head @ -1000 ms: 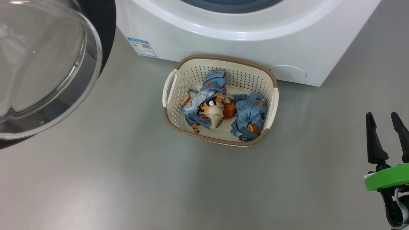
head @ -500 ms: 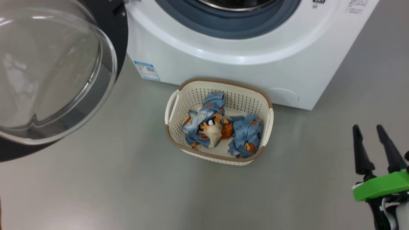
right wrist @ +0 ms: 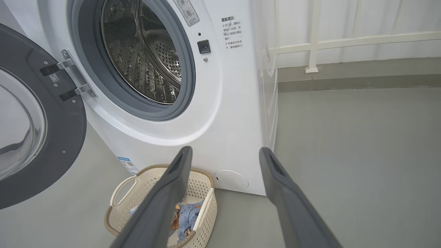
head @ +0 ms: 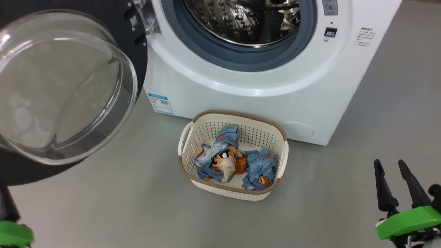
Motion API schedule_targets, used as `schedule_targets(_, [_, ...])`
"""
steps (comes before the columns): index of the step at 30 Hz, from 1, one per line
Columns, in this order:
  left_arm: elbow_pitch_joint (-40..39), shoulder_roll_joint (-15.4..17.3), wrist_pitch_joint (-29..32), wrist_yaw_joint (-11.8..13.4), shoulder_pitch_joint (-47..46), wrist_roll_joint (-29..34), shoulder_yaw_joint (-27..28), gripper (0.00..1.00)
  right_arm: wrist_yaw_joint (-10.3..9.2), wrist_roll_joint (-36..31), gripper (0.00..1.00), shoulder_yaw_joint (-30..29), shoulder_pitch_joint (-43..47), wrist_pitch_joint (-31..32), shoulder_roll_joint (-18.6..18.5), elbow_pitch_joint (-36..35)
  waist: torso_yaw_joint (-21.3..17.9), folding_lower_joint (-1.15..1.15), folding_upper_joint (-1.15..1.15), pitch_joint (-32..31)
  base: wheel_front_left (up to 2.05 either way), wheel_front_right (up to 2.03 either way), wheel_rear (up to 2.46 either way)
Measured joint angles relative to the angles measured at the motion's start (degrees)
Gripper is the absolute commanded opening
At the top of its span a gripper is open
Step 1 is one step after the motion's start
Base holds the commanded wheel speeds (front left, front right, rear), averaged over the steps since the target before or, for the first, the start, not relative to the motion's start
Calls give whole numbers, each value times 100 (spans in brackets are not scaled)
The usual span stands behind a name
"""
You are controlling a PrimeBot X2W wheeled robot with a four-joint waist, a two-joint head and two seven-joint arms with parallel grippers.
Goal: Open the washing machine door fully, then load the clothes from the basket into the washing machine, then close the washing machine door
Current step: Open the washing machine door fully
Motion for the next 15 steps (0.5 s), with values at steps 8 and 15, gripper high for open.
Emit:
schedule_targets(8, [-455, -341, 0, 0, 582, -68, -478, 100, 0, 30, 100, -118, 129, 0, 96, -16, -144, 0, 0, -173, 0, 0, 0])
schedule_targets(15, [-786, -404, 0, 0, 751, -202, -1014, 100, 0, 30, 100, -199, 154, 0, 110, -51, -403, 0, 0, -183, 0, 0, 0])
